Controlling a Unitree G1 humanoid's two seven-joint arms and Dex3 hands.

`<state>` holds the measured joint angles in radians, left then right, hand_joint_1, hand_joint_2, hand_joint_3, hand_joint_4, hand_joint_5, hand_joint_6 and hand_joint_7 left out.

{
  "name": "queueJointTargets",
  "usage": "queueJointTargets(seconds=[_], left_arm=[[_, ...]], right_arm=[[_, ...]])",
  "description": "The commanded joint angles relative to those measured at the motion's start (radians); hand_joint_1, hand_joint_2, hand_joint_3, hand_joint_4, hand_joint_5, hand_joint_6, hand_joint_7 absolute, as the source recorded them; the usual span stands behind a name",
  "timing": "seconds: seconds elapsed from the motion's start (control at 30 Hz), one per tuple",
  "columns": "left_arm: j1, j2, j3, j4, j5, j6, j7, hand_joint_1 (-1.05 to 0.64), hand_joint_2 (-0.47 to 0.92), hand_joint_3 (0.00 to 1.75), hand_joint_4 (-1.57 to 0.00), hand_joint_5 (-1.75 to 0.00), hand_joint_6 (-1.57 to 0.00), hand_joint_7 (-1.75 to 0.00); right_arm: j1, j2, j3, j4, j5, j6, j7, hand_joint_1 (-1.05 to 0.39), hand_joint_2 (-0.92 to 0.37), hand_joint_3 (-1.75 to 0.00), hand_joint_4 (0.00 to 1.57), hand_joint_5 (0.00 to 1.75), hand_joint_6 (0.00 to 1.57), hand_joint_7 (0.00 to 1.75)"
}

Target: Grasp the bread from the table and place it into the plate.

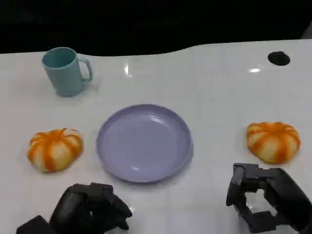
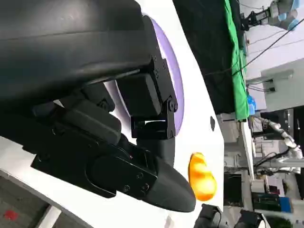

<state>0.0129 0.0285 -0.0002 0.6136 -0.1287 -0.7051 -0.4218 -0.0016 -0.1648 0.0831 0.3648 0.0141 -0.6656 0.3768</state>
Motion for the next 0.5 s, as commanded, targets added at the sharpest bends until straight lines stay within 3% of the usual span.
queueJointTargets(seconds=[0.03,0.5], left_arm=[[-0.006,0.015,0.010,0.006,-0.003,-0.003,0.003,-1.05,0.91,0.00,-1.18,-1.03,-1.29,-0.71],[-0.008,0.015,0.010,0.008,-0.007,-0.003,-0.001,-1.05,0.91,0.00,-1.19,-1.03,-1.29,-0.71]], right_arm=[[-0.004,-0.012,-0.007,0.002,0.003,-0.006,-0.004,-0.22,-0.41,-1.23,0.81,1.73,0.80,1.41],[-0.003,-0.013,-0.007,-0.002,0.008,-0.009,0.001,-0.20,-0.40,-1.25,0.81,1.74,0.79,1.41]])
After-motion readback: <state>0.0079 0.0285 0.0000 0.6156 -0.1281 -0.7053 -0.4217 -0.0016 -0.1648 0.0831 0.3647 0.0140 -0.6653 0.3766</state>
